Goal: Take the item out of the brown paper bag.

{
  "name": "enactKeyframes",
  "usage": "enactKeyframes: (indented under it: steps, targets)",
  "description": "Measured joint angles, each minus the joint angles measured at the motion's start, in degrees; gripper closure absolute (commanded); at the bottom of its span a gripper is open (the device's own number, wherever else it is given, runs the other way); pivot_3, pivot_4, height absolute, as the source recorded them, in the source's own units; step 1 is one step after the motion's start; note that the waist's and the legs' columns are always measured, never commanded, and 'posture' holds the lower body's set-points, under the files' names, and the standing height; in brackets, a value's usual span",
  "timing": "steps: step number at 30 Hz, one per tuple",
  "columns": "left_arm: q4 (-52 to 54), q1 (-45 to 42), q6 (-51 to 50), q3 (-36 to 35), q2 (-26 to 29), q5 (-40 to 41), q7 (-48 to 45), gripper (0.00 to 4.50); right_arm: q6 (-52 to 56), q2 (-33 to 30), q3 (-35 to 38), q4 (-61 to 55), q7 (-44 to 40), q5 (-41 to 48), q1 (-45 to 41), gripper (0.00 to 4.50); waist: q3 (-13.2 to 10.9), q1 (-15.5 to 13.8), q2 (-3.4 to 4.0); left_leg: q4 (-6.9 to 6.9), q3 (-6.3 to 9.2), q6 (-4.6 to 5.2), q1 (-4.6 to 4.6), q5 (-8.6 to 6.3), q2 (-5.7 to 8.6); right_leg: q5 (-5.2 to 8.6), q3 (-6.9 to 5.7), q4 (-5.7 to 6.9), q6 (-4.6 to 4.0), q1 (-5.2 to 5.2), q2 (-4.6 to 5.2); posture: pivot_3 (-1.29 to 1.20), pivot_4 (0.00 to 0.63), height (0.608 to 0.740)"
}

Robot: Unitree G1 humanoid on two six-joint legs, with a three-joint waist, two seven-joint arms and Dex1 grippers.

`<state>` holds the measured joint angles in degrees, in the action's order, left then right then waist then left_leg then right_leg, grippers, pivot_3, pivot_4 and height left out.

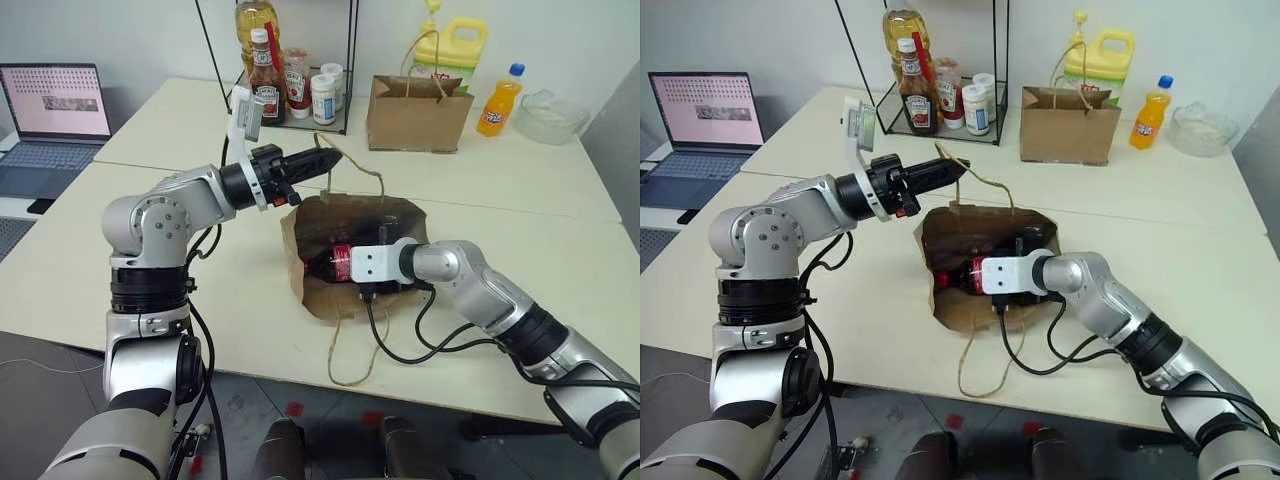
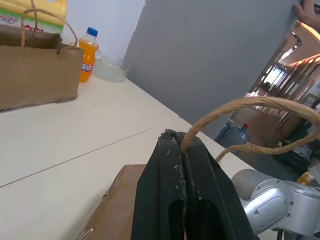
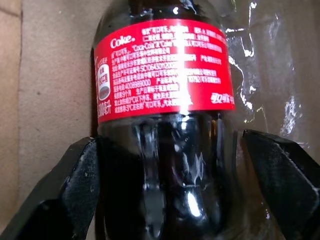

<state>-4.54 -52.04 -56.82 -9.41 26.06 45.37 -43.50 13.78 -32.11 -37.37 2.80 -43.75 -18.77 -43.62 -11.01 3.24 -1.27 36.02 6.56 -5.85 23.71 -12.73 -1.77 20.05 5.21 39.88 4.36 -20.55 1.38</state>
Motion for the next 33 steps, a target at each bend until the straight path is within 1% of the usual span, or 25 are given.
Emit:
enactKeyframes:
  steps: [1, 2, 7, 12, 15, 17, 19, 24, 26, 28, 31, 33]
  targets:
    - [0.0, 0.0, 0.0, 0.0, 0.0, 0.0, 0.2, 4.5, -0.5, 0.1, 0.2, 0.2, 0.0, -0.3, 0.0, 1.28, 0.0, 0.0, 0.0, 0.01, 0.01, 0.0, 0.0, 0.0, 0.0, 0.0, 0.0, 0.02, 0.0, 0.0, 0.0, 0.0, 0.15, 0.74]
    - [0.0, 0.0, 0.0, 0.0, 0.0, 0.0, 0.2, 4.5, -1.0, 0.1, 0.8, 0.3, 0.0, -0.3, 0.1, 1.43, 0.0, 0.0, 0.0, 0.01, 0.01, 0.0, 0.0, 0.0, 0.0, 0.0, -0.01, 0.02, 0.0, 0.0, 0.0, 0.0, 0.15, 0.74]
    - [0.0, 0.0, 0.0, 0.0, 0.0, 0.1, 0.3, 4.5, -1.3, 0.1, 4.1, -0.8, 0.0, -0.2, 2.2, 1.44, 0.0, 0.0, 0.0, 0.01, 0.03, 0.0, 0.06, 0.0, 0.01, 0.0, -0.02, 0.0, 0.0, -0.04, 0.0, 0.0, 0.15, 0.74]
    - [-0.3, 0.0, 0.9, 0.0, 0.2, -0.4, 0.3, 4.5, 2.2, -0.3, 9.8, -10.1, -1.4, 2.5, 6.9, 1.44, 0.0, 0.0, 0.0, -0.05, 0.03, -0.01, 0.22, 0.01, 0.02, 0.0, -0.01, 0.03, 0.0, -0.24, 0.0, 0.0, 0.15, 0.74]
    - [-1.5, -0.2, 2.6, 0.2, 0.3, -2.0, 0.4, 4.5, 5.6, 1.7, 15.7, -18.1, -1.5, 7.9, 10.7, 1.44, 0.0, 0.0, 0.0, -0.09, 0.03, -0.01, 0.21, 0.01, 0.01, 0.0, -0.02, 0.05, -0.01, -0.25, 0.0, 0.0, 0.15, 0.74]
    - [-3.0, -0.4, 3.7, 0.5, 0.2, -3.3, 0.5, 4.5, 6.6, 1.3, 17.8, -21.8, -1.7, 9.5, 12.7, 1.44, 0.0, -0.1, 0.0, -0.07, 0.02, -0.01, 0.21, 0.01, 0.02, 0.0, -0.01, 0.03, 0.0, -0.24, 0.0, 0.0, 0.15, 0.74]
    - [-4.0, -0.6, 4.3, 0.7, 0.2, -4.2, 0.4, 4.5, 6.8, 0.9, 19.8, -23.1, -1.5, 10.9, 14.7, 1.44, 0.0, -0.1, 0.0, -0.04, 0.0, 0.0, 0.21, 0.0, 0.02, 0.0, 0.02, 0.04, 0.0, -0.23, 0.0, 0.0, 0.15, 0.74]
    - [-5.7, -1.7, 4.9, 1.2, 0.1, -5.3, 0.3, 4.5, 3.6, 0.5, 26.9, -26.9, -1.3, 16.0, 20.4, 1.44, 0.0, -0.1, 0.0, -0.07, 0.0, 0.0, 0.22, 0.0, 0.03, 0.0, 0.02, 0.03, 0.0, -0.23, 0.0, 0.0, 0.15, 0.74]
    - [-6.5, -2.4, 5.1, 1.2, 0.1, -5.5, 0.2, 4.5, 2.0, -1.0, 30.3, -30.6, -2.7, 20.1, 24.5, 1.44, 0.0, -0.1, 0.0, -0.09, -0.01, 0.0, 0.22, 0.0, 0.03, 0.0, 0.02, 0.03, 0.0, -0.23, 0.0, 0.0, 0.15, 0.74]
    - [-7.1, -2.5, 5.4, 1.2, 0.2, -6.0, 0.2, 4.5, 2.8, -1.1, 32.9, -33.3, -3.2, 23.8, 27.5, 1.44, 0.0, -0.1, 0.0, -0.1, -0.01, 0.01, 0.22, 0.0, 0.03, 0.0, 0.02, 0.03, 0.0, -0.23, 0.0, 0.0, 0.15, 0.74]
    - [-7.4, -2.5, 5.6, 1.3, 0.1, -6.3, 0.1, 4.5, 4.9, 1.5, 37.8, -37.2, -0.5, 28.8, 27.9, 1.44, 0.0, 0.2, 0.01, -0.06, -0.05, 0.01, 0.19, 0.01, 0.02, 0.0, 0.11, 0.11, 0.0, -0.26, -0.01, 0.0, 0.15, 0.74]
    - [-7.4, -2.4, 5.6, 1.4, 0.1, -6.3, 0.0, 4.5, 8.3, 2.8, 42.1, -40.3, 4.4, 30.5, 25.4, 1.44, 0.0, 0.2, 0.01, -0.06, -0.06, 0.02, 0.17, 0.02, 0.02, 0.0, 0.12, 0.13, 0.0, -0.25, -0.01, 0.0, 0.15, 0.74]
